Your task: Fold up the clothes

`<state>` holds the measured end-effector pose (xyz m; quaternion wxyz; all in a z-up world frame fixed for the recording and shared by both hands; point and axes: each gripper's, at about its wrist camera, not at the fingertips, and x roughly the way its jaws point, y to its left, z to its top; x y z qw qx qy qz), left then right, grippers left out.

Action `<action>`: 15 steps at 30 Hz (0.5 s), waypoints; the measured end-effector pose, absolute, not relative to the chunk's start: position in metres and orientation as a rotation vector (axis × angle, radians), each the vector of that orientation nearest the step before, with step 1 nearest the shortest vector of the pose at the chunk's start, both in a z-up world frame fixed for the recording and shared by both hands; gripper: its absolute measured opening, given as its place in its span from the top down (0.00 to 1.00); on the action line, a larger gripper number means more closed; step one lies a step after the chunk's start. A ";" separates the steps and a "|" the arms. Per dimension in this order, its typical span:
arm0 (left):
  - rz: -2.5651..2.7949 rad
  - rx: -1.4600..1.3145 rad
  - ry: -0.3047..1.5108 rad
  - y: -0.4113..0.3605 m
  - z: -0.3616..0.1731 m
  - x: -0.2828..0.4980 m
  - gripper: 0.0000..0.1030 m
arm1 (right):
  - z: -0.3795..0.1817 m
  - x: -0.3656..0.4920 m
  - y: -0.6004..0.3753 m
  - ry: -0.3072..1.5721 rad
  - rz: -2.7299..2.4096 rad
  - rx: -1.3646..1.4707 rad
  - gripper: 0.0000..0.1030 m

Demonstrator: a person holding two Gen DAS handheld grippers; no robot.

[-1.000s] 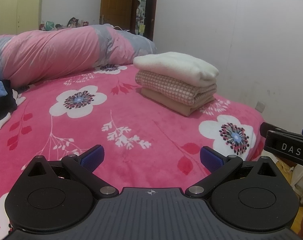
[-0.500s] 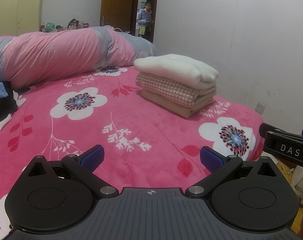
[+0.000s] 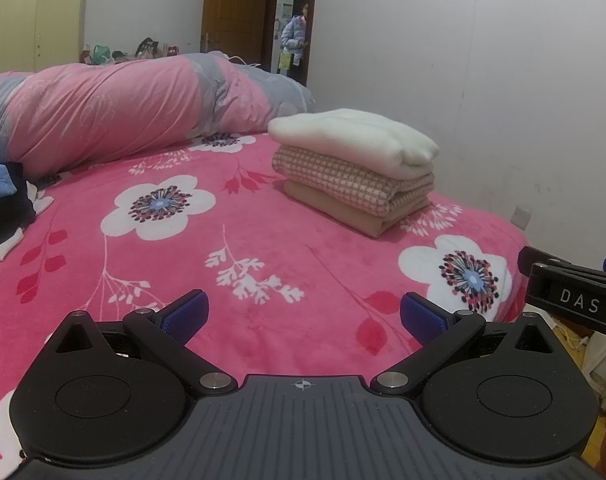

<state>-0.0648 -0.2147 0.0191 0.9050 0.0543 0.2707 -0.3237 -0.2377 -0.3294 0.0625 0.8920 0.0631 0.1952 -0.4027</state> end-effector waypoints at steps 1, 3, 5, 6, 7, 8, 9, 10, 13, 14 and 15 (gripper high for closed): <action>-0.669 0.112 0.560 -0.215 0.019 -0.065 0.00 | 0.062 -0.238 -0.329 0.405 -0.836 0.131 0.00; -0.668 0.111 0.562 -0.215 0.019 -0.064 0.00 | 0.062 -0.238 -0.329 0.406 -0.836 0.131 0.00; -0.668 0.111 0.562 -0.215 0.020 -0.064 0.00 | 0.062 -0.238 -0.329 0.406 -0.836 0.131 0.00; -0.667 0.111 0.562 -0.215 0.020 -0.064 0.00 | 0.062 -0.238 -0.329 0.406 -0.836 0.131 0.00; -0.667 0.110 0.562 -0.215 0.020 -0.064 0.00 | 0.062 -0.238 -0.329 0.405 -0.836 0.132 0.00; -0.667 0.110 0.562 -0.215 0.020 -0.064 0.00 | 0.062 -0.238 -0.329 0.405 -0.836 0.132 0.00; -0.667 0.110 0.562 -0.215 0.020 -0.064 0.00 | 0.062 -0.238 -0.329 0.405 -0.836 0.132 0.00; -0.668 0.111 0.562 -0.215 0.020 -0.065 0.00 | 0.062 -0.238 -0.328 0.405 -0.836 0.132 0.00; -0.670 0.111 0.562 -0.215 0.020 -0.065 0.00 | 0.062 -0.239 -0.328 0.405 -0.837 0.132 0.00; -0.670 0.112 0.562 -0.215 0.020 -0.065 0.00 | 0.062 -0.239 -0.328 0.405 -0.837 0.132 0.00; -0.670 0.112 0.562 -0.214 0.019 -0.065 0.00 | 0.062 -0.239 -0.328 0.405 -0.837 0.132 0.00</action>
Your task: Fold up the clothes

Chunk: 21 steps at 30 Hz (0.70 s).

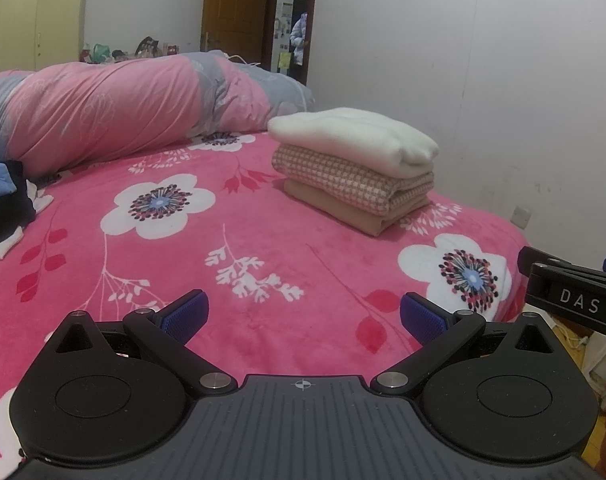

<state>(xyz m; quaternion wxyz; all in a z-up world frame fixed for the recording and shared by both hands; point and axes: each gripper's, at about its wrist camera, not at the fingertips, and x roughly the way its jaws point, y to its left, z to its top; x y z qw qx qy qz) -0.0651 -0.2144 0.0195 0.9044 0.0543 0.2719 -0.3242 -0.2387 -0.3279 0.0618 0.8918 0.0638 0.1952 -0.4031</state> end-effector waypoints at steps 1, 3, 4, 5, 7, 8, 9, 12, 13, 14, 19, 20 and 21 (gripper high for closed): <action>-0.670 0.112 0.562 -0.214 0.019 -0.065 0.00 | 0.062 -0.239 -0.328 0.405 -0.836 0.132 0.00; -0.670 0.111 0.562 -0.214 0.019 -0.065 0.00 | 0.062 -0.239 -0.328 0.406 -0.837 0.133 0.00; -0.670 0.111 0.562 -0.215 0.019 -0.065 0.00 | 0.062 -0.239 -0.328 0.406 -0.837 0.133 0.00; -0.669 0.111 0.563 -0.215 0.019 -0.065 0.00 | 0.061 -0.239 -0.328 0.406 -0.838 0.133 0.00; -0.669 0.111 0.564 -0.215 0.019 -0.065 0.00 | 0.061 -0.238 -0.328 0.407 -0.837 0.134 0.00; -0.669 0.111 0.565 -0.215 0.019 -0.065 0.00 | 0.061 -0.238 -0.328 0.408 -0.837 0.133 0.00; -0.669 0.112 0.565 -0.215 0.018 -0.065 0.00 | 0.061 -0.238 -0.328 0.408 -0.837 0.133 0.00; -0.668 0.113 0.567 -0.216 0.018 -0.065 0.00 | 0.061 -0.238 -0.328 0.408 -0.836 0.133 0.00; -0.668 0.113 0.567 -0.216 0.018 -0.065 0.00 | 0.060 -0.238 -0.329 0.408 -0.836 0.134 0.00; -0.668 0.113 0.567 -0.216 0.018 -0.065 0.00 | 0.060 -0.237 -0.329 0.408 -0.836 0.135 0.00; -0.668 0.112 0.567 -0.216 0.018 -0.066 0.00 | 0.060 -0.238 -0.328 0.410 -0.836 0.134 0.00; -0.668 0.113 0.567 -0.216 0.018 -0.066 0.00 | 0.060 -0.238 -0.328 0.410 -0.836 0.134 0.00; -0.668 0.113 0.568 -0.215 0.018 -0.065 0.00 | 0.060 -0.238 -0.328 0.410 -0.837 0.134 0.00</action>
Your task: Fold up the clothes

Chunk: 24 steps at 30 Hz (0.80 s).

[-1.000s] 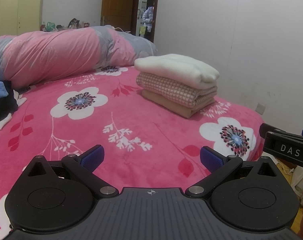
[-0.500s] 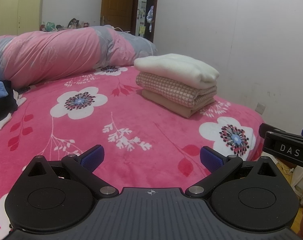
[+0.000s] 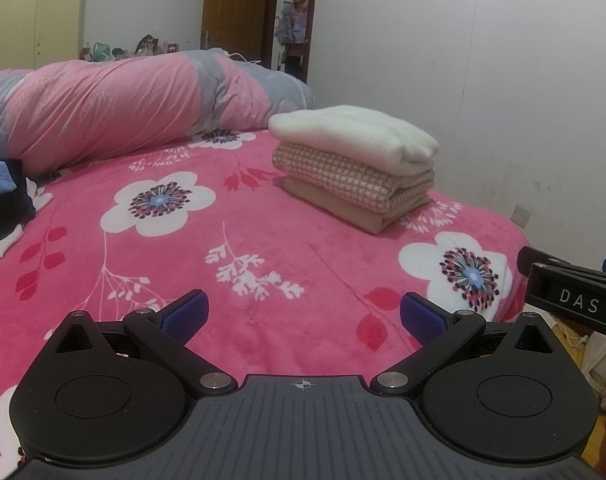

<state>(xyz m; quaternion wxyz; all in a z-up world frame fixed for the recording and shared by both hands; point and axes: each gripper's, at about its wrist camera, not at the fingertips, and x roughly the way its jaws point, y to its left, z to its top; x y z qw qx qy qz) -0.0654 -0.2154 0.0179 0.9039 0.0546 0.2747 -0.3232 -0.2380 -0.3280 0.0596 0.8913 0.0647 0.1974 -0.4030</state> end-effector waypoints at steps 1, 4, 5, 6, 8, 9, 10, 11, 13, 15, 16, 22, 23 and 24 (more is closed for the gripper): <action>-0.668 0.113 0.568 -0.215 0.018 -0.065 0.00 | 0.060 -0.238 -0.328 0.410 -0.837 0.135 0.00; -0.669 0.112 0.570 -0.215 0.017 -0.065 0.00 | 0.059 -0.238 -0.329 0.411 -0.837 0.136 0.00; -0.669 0.112 0.571 -0.216 0.017 -0.065 0.00 | 0.059 -0.238 -0.329 0.411 -0.838 0.136 0.00; -0.668 0.112 0.571 -0.216 0.017 -0.064 0.00 | 0.058 -0.238 -0.329 0.412 -0.838 0.136 0.00; -0.668 0.112 0.572 -0.216 0.017 -0.065 0.00 | 0.058 -0.238 -0.328 0.413 -0.838 0.136 0.00; -0.668 0.113 0.572 -0.216 0.017 -0.065 0.00 | 0.058 -0.238 -0.328 0.412 -0.838 0.136 0.00; -0.668 0.114 0.572 -0.215 0.017 -0.065 0.00 | 0.058 -0.238 -0.327 0.412 -0.838 0.136 0.00; -0.668 0.114 0.572 -0.216 0.017 -0.065 0.00 | 0.058 -0.238 -0.327 0.412 -0.837 0.136 0.00; -0.668 0.113 0.571 -0.216 0.017 -0.065 0.00 | 0.057 -0.238 -0.326 0.412 -0.838 0.136 0.00; -0.668 0.114 0.571 -0.216 0.017 -0.065 0.00 | 0.057 -0.238 -0.326 0.412 -0.838 0.136 0.00; -0.668 0.114 0.571 -0.216 0.017 -0.065 0.00 | 0.057 -0.238 -0.326 0.412 -0.837 0.136 0.00; -0.669 0.113 0.570 -0.215 0.017 -0.065 0.00 | 0.057 -0.237 -0.326 0.412 -0.836 0.136 0.00; -0.669 0.113 0.570 -0.215 0.017 -0.065 0.00 | 0.057 -0.237 -0.326 0.412 -0.835 0.135 0.00; -0.669 0.113 0.569 -0.215 0.017 -0.065 0.00 | 0.058 -0.237 -0.326 0.412 -0.835 0.134 0.00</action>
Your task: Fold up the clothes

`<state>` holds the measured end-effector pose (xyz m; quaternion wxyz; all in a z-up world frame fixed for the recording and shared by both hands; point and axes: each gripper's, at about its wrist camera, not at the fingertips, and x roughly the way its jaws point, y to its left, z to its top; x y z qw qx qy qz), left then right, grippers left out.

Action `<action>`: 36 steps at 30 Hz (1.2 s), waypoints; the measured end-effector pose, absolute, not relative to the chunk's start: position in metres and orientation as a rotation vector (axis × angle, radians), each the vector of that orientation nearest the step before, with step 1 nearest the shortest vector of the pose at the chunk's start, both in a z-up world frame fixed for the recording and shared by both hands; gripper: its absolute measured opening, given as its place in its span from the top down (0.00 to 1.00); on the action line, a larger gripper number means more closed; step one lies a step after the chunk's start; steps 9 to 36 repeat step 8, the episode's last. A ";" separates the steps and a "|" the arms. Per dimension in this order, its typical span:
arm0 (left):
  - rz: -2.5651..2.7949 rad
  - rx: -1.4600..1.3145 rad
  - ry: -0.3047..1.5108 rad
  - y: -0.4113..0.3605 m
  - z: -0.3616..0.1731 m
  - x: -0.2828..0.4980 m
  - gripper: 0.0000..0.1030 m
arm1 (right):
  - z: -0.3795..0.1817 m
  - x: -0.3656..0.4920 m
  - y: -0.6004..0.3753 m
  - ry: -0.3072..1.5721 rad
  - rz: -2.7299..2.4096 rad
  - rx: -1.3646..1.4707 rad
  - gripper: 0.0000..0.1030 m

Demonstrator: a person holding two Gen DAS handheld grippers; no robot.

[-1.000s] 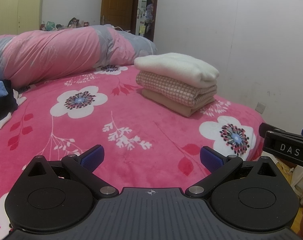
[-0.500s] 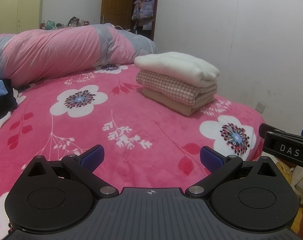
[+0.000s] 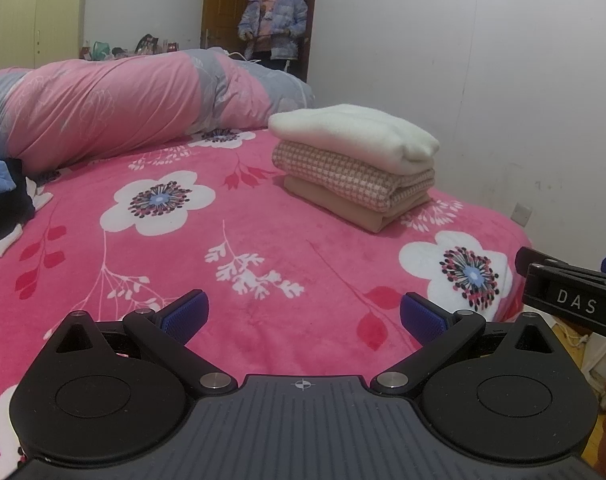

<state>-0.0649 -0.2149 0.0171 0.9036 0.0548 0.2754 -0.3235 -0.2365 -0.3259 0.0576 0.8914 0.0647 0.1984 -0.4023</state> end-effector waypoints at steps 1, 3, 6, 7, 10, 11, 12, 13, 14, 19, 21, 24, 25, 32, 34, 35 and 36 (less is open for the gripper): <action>-0.669 0.113 0.569 -0.215 0.017 -0.065 0.00 | 0.058 -0.236 -0.326 0.412 -0.835 0.134 0.00; -0.669 0.112 0.570 -0.215 0.017 -0.064 0.00 | 0.058 -0.236 -0.326 0.412 -0.834 0.133 0.00; -0.667 0.113 0.570 -0.215 0.017 -0.064 0.00 | 0.058 -0.236 -0.325 0.412 -0.834 0.133 0.00; -0.667 0.114 0.570 -0.215 0.017 -0.064 0.00 | 0.058 -0.236 -0.325 0.412 -0.834 0.134 0.00; -0.667 0.114 0.569 -0.215 0.018 -0.064 0.00 | 0.058 -0.236 -0.326 0.412 -0.834 0.134 0.00; -0.667 0.114 0.569 -0.215 0.018 -0.064 0.00 | 0.058 -0.236 -0.326 0.412 -0.834 0.134 0.00; -0.667 0.114 0.569 -0.215 0.018 -0.064 0.00 | 0.058 -0.236 -0.326 0.412 -0.834 0.134 0.00; -0.667 0.114 0.569 -0.215 0.018 -0.064 0.00 | 0.058 -0.236 -0.326 0.412 -0.834 0.134 0.00; -0.667 0.114 0.569 -0.215 0.018 -0.064 0.00 | 0.058 -0.236 -0.326 0.412 -0.834 0.134 0.00; -0.667 0.114 0.569 -0.215 0.018 -0.064 0.00 | 0.058 -0.236 -0.326 0.412 -0.834 0.134 0.00; -0.667 0.114 0.569 -0.215 0.018 -0.064 0.00 | 0.058 -0.236 -0.326 0.412 -0.834 0.134 0.00; -0.667 0.114 0.569 -0.215 0.018 -0.064 0.00 | 0.058 -0.236 -0.326 0.412 -0.834 0.134 0.00; -0.667 0.114 0.569 -0.215 0.018 -0.064 0.00 | 0.058 -0.236 -0.326 0.412 -0.834 0.134 0.00; -0.667 0.114 0.569 -0.215 0.018 -0.064 0.00 | 0.058 -0.236 -0.326 0.412 -0.834 0.134 0.00; -0.667 0.114 0.569 -0.215 0.018 -0.064 0.00 | 0.058 -0.236 -0.326 0.412 -0.834 0.134 0.00; -0.667 0.114 0.569 -0.215 0.018 -0.064 0.00 | 0.058 -0.236 -0.326 0.412 -0.834 0.134 0.00; -0.667 0.114 0.569 -0.215 0.018 -0.064 0.00 | 0.058 -0.236 -0.326 0.412 -0.834 0.134 0.00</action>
